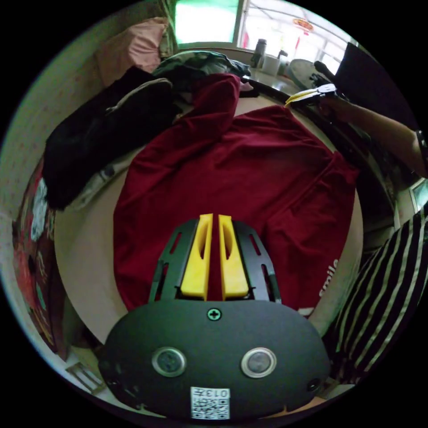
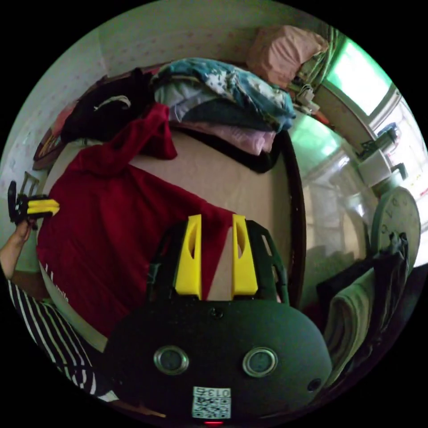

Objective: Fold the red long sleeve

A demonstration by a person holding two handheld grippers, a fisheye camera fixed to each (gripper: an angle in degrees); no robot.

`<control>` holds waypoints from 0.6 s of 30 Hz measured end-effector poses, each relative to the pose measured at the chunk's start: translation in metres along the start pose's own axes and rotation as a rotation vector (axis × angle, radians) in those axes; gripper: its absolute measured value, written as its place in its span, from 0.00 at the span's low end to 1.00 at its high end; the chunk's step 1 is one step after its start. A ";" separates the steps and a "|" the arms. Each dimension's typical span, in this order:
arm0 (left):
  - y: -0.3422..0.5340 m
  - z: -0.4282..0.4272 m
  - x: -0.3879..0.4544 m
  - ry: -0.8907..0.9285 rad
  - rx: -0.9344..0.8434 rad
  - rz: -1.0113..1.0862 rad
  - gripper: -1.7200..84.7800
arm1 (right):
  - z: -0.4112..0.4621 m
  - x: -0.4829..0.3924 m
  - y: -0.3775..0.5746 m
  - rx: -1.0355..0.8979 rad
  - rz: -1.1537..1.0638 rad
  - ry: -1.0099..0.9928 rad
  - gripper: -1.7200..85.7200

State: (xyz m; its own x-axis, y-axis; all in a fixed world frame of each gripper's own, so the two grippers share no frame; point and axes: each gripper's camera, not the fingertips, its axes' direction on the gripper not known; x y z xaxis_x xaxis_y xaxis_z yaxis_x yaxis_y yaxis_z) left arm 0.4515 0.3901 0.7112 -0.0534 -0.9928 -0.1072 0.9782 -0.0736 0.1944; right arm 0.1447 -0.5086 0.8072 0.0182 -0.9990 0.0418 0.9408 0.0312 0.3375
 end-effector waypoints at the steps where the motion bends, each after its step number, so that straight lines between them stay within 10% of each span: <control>1: -0.018 0.008 0.000 -0.023 -0.023 0.022 0.04 | 0.008 0.015 -0.002 -0.021 -0.010 -0.029 0.15; 18: -0.077 0.057 0.002 -0.035 -0.094 -0.097 0.02 | 0.012 0.135 0.020 -0.002 0.056 -0.201 0.14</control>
State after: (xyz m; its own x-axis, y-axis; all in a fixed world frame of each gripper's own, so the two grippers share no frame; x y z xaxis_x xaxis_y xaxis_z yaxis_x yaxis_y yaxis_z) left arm 0.3650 0.3888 0.7515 -0.1542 -0.9842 -0.0865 0.9825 -0.1620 0.0920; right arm 0.1623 -0.6422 0.8309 0.0024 -0.9689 0.2475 0.9409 0.0861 0.3277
